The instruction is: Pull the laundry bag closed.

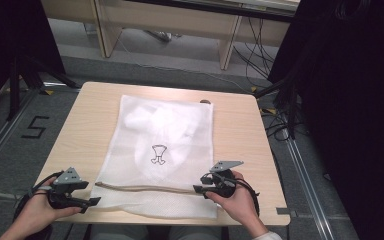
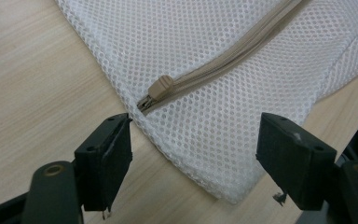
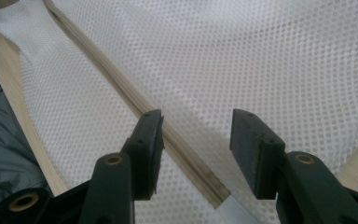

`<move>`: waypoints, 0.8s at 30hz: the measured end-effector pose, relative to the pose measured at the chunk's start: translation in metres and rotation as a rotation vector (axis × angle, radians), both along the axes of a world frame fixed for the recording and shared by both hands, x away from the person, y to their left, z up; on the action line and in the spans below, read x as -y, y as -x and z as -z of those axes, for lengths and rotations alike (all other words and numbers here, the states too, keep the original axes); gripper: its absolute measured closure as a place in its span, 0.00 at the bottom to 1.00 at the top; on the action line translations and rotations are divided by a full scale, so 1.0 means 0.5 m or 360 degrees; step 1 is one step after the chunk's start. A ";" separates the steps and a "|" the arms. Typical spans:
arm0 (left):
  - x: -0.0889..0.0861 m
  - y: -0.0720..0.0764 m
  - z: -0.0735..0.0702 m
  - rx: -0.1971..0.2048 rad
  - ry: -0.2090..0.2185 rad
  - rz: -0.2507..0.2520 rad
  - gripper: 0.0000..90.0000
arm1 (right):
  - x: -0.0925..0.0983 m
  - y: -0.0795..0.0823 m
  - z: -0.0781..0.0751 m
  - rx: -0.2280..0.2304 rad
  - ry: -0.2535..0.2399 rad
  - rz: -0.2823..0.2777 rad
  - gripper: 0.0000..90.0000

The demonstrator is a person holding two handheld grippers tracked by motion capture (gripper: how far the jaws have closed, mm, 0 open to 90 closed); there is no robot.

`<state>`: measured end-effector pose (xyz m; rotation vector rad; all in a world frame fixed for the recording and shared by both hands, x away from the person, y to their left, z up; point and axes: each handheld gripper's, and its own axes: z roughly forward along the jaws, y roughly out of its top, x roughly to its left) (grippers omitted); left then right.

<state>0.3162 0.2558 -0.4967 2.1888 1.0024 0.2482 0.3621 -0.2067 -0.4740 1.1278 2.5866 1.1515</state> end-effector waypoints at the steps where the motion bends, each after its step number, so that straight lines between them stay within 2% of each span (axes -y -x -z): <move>1: -0.001 0.000 0.000 -0.0017 0.0007 0.0008 0.30 | -0.005 0.000 -0.002 0.0005 0.0013 -0.0013 0.61; 2: -0.002 0.000 -0.001 -0.0017 0.0004 0.0017 0.30 | -0.008 0.001 -0.006 -0.0001 0.0026 -0.0027 0.62; 3: 0.001 0.000 0.002 -0.0013 0.0034 -0.0012 0.30 | -0.019 0.003 -0.005 0.0044 -0.0030 -0.0007 0.62; 5: -0.003 -0.002 0.001 -0.0009 0.0005 0.0008 0.30 | -0.030 0.003 -0.018 0.0044 0.0035 -0.0058 0.62; 6: -0.002 -0.002 0.002 -0.0005 0.0011 -0.0019 0.30 | -0.041 0.004 -0.014 0.0072 0.0006 -0.0055 0.61; 8: -0.002 -0.002 0.004 -0.0024 0.0007 0.0001 0.30 | -0.049 0.004 -0.017 0.0029 0.0057 -0.0117 0.61; 9: -0.001 -0.002 0.005 -0.0030 0.0005 -0.0001 0.29 | -0.060 0.004 -0.009 0.0037 0.0013 -0.0119 0.61; 10: 0.002 -0.001 0.008 -0.0047 0.0007 -0.0019 0.29 | -0.061 0.004 -0.012 0.0006 0.0067 -0.0162 0.61; 11: 0.002 0.000 0.007 -0.0038 0.0002 -0.0021 0.29 | -0.067 0.004 -0.012 -0.0006 0.0074 -0.0185 0.61; 12: 0.003 -0.001 0.009 -0.0023 0.0018 -0.0034 0.29 | -0.075 0.005 -0.006 0.0036 0.0034 -0.0165 0.61; 13: 0.003 -0.001 0.009 -0.0023 0.0018 -0.0034 0.29 | -0.075 0.005 -0.006 0.0036 0.0034 -0.0165 0.61; 14: 0.001 -0.002 0.005 -0.0048 0.0012 -0.0012 0.29 | -0.077 0.004 -0.013 0.0015 0.0076 -0.0197 0.61; 15: 0.001 -0.002 0.006 -0.0033 0.0001 -0.0010 0.29 | -0.090 0.003 -0.017 0.0040 0.0078 -0.0217 0.61; 17: 0.001 -0.001 0.006 -0.0043 0.0009 -0.0024 0.29 | -0.100 0.001 -0.020 0.0057 0.0081 -0.0246 0.61; 18: 0.001 -0.001 0.006 -0.0039 0.0003 -0.0027 0.29 | -0.110 0.001 -0.017 0.0071 0.0053 -0.0237 0.62; 21: 0.001 -0.001 0.006 -0.0040 0.0007 -0.0025 0.29 | -0.127 0.000 -0.016 0.0064 0.0059 -0.0253 0.62; 22: 0.000 -0.002 0.005 -0.0039 0.0005 -0.0003 0.29 | -0.141 -0.002 -0.020 0.0051 0.0091 -0.0288 0.63; 24: 0.001 -0.002 0.006 -0.0049 0.0004 -0.0018 0.29 | -0.157 -0.005 -0.021 0.0056 0.0077 -0.0302 0.67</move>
